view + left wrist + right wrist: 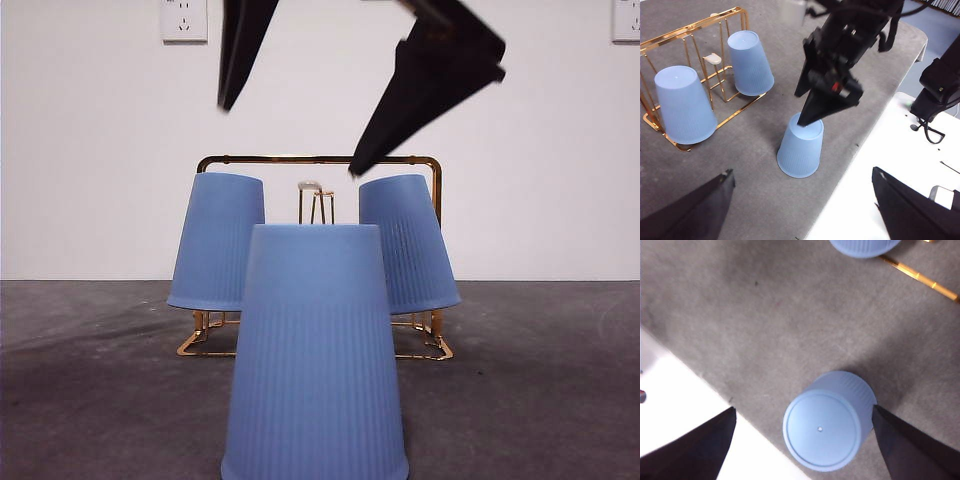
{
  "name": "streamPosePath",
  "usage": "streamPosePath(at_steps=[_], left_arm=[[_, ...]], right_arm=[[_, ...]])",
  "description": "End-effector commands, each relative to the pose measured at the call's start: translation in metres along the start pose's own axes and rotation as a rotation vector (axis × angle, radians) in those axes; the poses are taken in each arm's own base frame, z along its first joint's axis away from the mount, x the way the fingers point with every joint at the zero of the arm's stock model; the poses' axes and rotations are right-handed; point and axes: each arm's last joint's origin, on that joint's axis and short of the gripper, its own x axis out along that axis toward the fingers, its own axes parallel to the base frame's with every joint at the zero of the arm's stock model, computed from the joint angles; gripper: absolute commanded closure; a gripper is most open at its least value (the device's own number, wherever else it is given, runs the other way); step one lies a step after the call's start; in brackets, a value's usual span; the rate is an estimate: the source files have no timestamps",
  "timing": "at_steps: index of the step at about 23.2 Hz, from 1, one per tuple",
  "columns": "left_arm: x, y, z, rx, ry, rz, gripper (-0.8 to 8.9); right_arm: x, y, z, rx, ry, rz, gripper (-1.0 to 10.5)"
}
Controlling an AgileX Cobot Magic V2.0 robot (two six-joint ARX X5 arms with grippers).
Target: Pick the top cup and place it on cupholder, pick up the mid cup and place it on cupholder, last pick the bottom cup and place it on cupholder.
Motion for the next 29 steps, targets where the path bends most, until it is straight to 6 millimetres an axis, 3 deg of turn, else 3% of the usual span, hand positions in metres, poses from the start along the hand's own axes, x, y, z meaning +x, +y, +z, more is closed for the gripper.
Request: streamPosePath(at_steps=[1,5,13,17,20,24,29], left_arm=[[-0.002,-0.001,0.002,0.015,-0.019,-0.012,3.76],[-0.002,-0.001,0.002,0.016,-0.019,-0.012,3.77],[-0.002,-0.001,0.002,0.022,-0.019,-0.012,3.76],[-0.002,-0.001,0.002,0.021,-0.019,-0.012,3.77],[-0.002,-0.001,0.002,0.021,-0.019,-0.012,3.76],[-0.002,-0.001,0.002,0.021,-0.018,-0.012,3.77],[-0.002,-0.001,0.002,0.021,-0.017,-0.013,3.77]], right_arm=[[0.009,0.006,0.003,-0.005,0.016,-0.015,5.0],[0.021,0.006,0.000,-0.011,0.061,-0.071,4.4],[0.042,0.005,-0.002,-0.011,0.131,-0.111,4.4],[0.050,0.004,-0.003,-0.009,0.153,-0.116,5.0],[0.050,0.004,-0.003,-0.008,0.154,-0.115,6.4],[0.048,0.005,-0.002,-0.008,0.152,-0.115,6.5],[0.012,0.021,0.022,-0.023,0.085,-0.134,6.7]])
